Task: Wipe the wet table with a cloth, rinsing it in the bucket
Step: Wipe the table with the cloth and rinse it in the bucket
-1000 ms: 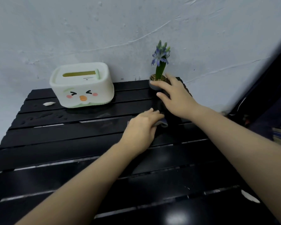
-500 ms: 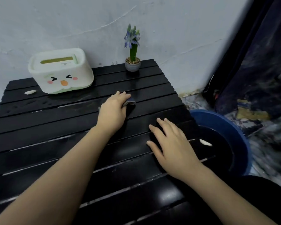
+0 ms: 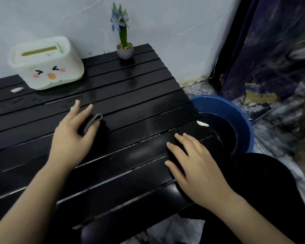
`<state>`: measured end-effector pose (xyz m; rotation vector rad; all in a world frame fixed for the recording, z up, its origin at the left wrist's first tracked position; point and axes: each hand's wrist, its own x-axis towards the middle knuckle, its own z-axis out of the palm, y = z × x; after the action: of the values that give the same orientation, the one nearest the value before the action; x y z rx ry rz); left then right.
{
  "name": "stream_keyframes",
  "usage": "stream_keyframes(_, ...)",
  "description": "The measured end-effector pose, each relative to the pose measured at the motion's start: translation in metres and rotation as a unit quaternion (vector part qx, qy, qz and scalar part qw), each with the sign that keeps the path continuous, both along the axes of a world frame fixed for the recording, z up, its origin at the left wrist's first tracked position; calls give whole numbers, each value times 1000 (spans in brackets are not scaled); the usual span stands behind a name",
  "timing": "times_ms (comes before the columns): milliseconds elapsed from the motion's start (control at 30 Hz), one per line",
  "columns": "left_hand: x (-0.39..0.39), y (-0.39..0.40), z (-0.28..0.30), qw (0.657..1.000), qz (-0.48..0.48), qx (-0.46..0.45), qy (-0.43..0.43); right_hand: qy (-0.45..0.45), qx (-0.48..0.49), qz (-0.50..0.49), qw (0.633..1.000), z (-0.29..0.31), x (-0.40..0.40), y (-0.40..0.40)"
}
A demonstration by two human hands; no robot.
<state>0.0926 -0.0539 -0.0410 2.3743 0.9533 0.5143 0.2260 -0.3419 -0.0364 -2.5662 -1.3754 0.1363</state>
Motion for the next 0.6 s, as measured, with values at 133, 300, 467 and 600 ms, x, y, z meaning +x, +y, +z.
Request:
stream_keyframes(133,5,-12,-23,992,-37,46,113,-11,20,8,1000,-2,-3,-9)
stream_keyframes(300,75,-63,-19,976,-178,87,93,-35,37,14,999,3,-5,-21)
stream_keyframes(467,160,-105,-14,948,-277,123,93,-42,53,20,998,1,-3,-35)
stream_keyframes(600,226,-136,-12,921,-361,107,100,-45,53,31,997,0,-2,-37)
